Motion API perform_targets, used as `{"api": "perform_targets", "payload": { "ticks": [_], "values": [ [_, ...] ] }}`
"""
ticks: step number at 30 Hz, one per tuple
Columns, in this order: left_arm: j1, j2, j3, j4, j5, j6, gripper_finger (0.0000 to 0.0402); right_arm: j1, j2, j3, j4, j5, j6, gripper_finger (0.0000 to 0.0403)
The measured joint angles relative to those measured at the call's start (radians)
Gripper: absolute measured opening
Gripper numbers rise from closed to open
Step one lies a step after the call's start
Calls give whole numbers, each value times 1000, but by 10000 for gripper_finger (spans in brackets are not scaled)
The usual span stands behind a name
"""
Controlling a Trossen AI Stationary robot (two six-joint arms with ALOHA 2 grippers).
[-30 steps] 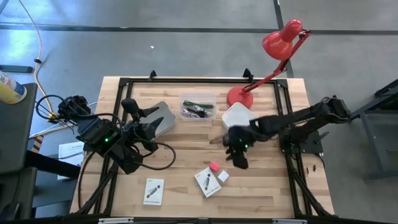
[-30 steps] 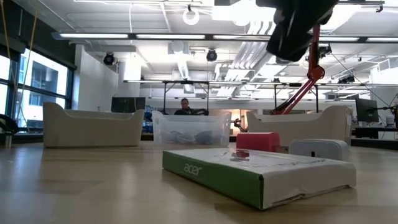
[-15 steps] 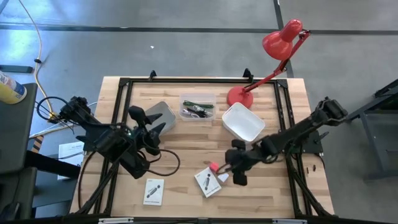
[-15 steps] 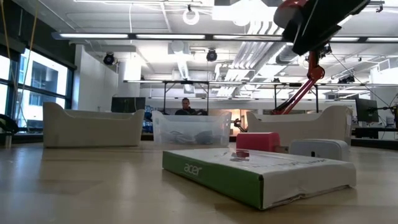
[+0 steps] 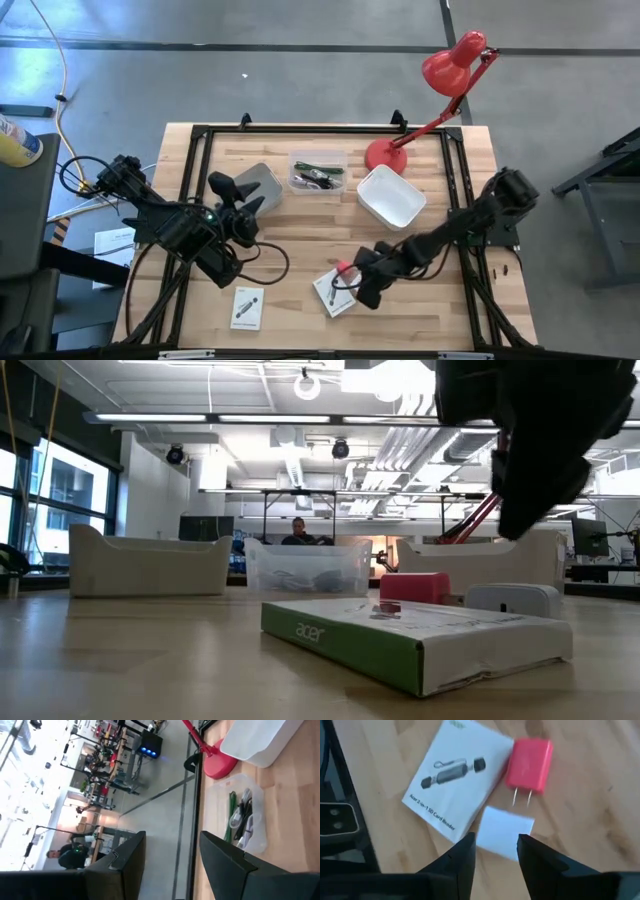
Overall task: Pick and place items into bin
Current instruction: Put the white charger adapter into the white bin
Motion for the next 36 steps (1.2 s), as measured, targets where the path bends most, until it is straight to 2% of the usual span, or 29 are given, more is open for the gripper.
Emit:
{"api": "perform_targets", "payload": {
  "ticks": [6,11,14,19,22,28,31,36],
  "values": [
    [0,0,0,-6,0,1,172,0,5,0,10,-24,139,183],
    [0,0,0,-6,-8,9,172,0,5,0,9,-33,109,225],
    [0,0,0,-6,-13,11,172,1,5,0,8,-25,-24,239],
    [0,-1,0,-6,-26,11,172,2,5,0,8,65,-357,234],
    [0,-1,0,-5,-26,9,172,-15,5,0,6,39,-519,226],
    [0,-1,0,-5,-7,-13,172,-37,5,0,-21,-64,-736,209],
    [0,-1,0,-5,0,-46,172,-36,5,0,-21,-63,-849,202],
    [0,-1,0,-5,4,-85,172,-37,29,0,-14,-41,-940,195]
  ]
}}
